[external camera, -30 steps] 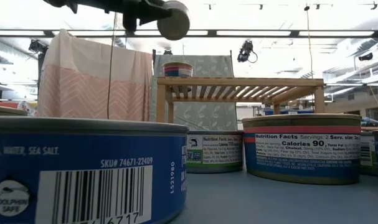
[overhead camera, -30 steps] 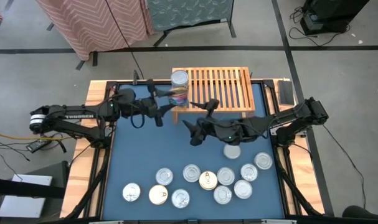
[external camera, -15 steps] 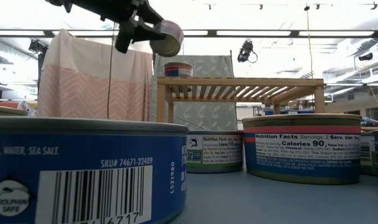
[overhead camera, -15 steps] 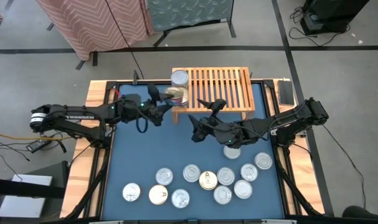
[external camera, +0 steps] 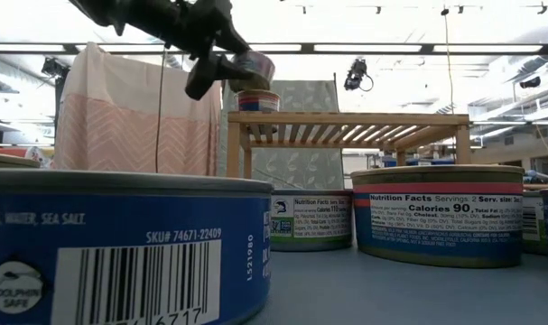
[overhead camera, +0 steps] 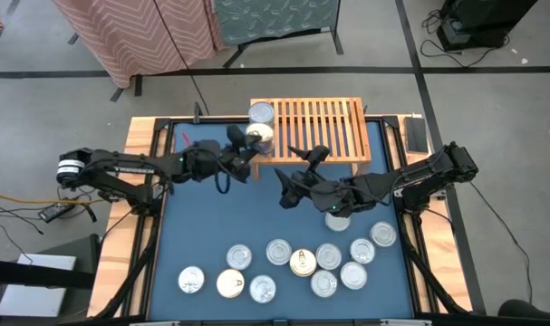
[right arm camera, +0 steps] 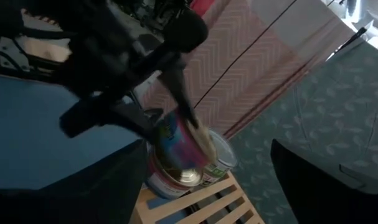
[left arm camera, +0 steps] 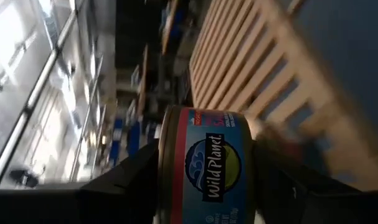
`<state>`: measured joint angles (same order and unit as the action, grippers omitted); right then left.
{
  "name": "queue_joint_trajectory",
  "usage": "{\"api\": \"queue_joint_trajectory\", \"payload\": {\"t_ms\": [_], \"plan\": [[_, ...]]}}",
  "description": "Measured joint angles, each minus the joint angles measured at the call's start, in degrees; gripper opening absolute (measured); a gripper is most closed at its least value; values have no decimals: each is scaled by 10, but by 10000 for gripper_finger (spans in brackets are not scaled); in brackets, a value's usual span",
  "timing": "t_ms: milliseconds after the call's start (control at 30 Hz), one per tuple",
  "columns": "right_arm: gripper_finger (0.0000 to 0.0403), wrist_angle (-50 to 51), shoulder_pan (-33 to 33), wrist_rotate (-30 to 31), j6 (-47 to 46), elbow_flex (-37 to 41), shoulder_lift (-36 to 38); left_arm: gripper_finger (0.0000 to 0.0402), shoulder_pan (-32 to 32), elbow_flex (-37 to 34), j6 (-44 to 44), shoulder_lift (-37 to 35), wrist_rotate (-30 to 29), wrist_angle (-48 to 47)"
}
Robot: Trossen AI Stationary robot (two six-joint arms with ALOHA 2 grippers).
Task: Stack canned seafood by type on shelf
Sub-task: Stack the blue tuna can on top of the blue tuna can on the shelf
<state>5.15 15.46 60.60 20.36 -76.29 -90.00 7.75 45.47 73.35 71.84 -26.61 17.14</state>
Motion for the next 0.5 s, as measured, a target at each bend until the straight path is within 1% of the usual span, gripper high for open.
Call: {"api": "queue_joint_trajectory", "payload": {"t_ms": [133,233,433,500], "plan": [[341,2,2,0,-7,0,0,224,2,1,-13,1,-8,27],[340,10,2,0,-26,0,0,224,1,1,-23,0,3,46],[339,19,3,-1,-37,0,0,224,1,1,-85,1,37,9],[340,19,3,-2,-39,0,0,224,1,1,-100,1,36,3]]}}
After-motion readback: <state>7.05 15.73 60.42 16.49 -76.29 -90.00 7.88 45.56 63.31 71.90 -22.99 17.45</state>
